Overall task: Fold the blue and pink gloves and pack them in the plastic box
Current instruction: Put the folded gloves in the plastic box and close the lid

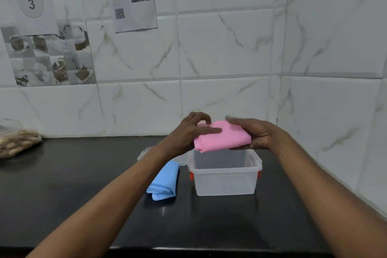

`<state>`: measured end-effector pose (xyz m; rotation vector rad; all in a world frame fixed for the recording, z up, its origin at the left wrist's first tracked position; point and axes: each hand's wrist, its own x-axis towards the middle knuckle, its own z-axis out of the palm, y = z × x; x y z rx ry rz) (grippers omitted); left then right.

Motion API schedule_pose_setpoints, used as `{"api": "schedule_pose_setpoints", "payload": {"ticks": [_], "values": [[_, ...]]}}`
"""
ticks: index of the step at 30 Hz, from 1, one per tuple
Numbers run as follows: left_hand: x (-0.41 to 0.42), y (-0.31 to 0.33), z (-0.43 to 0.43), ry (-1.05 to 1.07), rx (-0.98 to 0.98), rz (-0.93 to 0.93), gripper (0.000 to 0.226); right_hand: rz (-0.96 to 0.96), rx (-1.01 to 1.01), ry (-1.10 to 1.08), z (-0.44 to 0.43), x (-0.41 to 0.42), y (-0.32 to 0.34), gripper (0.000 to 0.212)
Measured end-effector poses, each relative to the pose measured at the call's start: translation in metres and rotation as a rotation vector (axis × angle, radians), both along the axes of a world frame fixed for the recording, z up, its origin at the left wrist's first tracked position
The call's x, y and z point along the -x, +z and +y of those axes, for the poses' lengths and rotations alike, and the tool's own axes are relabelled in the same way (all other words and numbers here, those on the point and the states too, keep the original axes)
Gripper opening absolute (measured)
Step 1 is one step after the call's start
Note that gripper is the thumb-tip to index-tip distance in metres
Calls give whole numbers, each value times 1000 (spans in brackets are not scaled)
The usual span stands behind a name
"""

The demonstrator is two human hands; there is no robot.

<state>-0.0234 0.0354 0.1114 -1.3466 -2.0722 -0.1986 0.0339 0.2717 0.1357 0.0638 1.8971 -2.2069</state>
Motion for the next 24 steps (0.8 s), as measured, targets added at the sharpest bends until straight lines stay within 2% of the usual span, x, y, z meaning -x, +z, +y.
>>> {"api": "schedule_pose_setpoints", "payload": {"ticks": [3, 7, 10, 14, 16, 18, 21, 24], "values": [[12, -8, 9, 86, 154, 82, 58, 12, -273, -177, -2, 7, -5, 54], [22, -25, 19, 54, 390, 31, 64, -3, -526, -283, 0, 17, -29, 27], [23, -28, 24, 1, 489, 7, 45, 13, -872, -228, -2, 15, -41, 22], [24, -24, 36, -29, 678, 49, 19, 14, -1284, -34, -15, 17, -35, 25], [25, -26, 41, -20, 750, 10, 23, -14, -1441, 54, -25, 18, -35, 21], [24, -26, 46, 3, 821, -64, 34, -37, -1535, 95, -33, 19, -38, 7], [20, -24, 53, 152, 883, -281, 37, -96, -1579, 124, -39, 20, -42, 26], [16, -23, 59, 278, 943, -404, 45, -152, -1604, 156, -41, 20, -45, 43]]}}
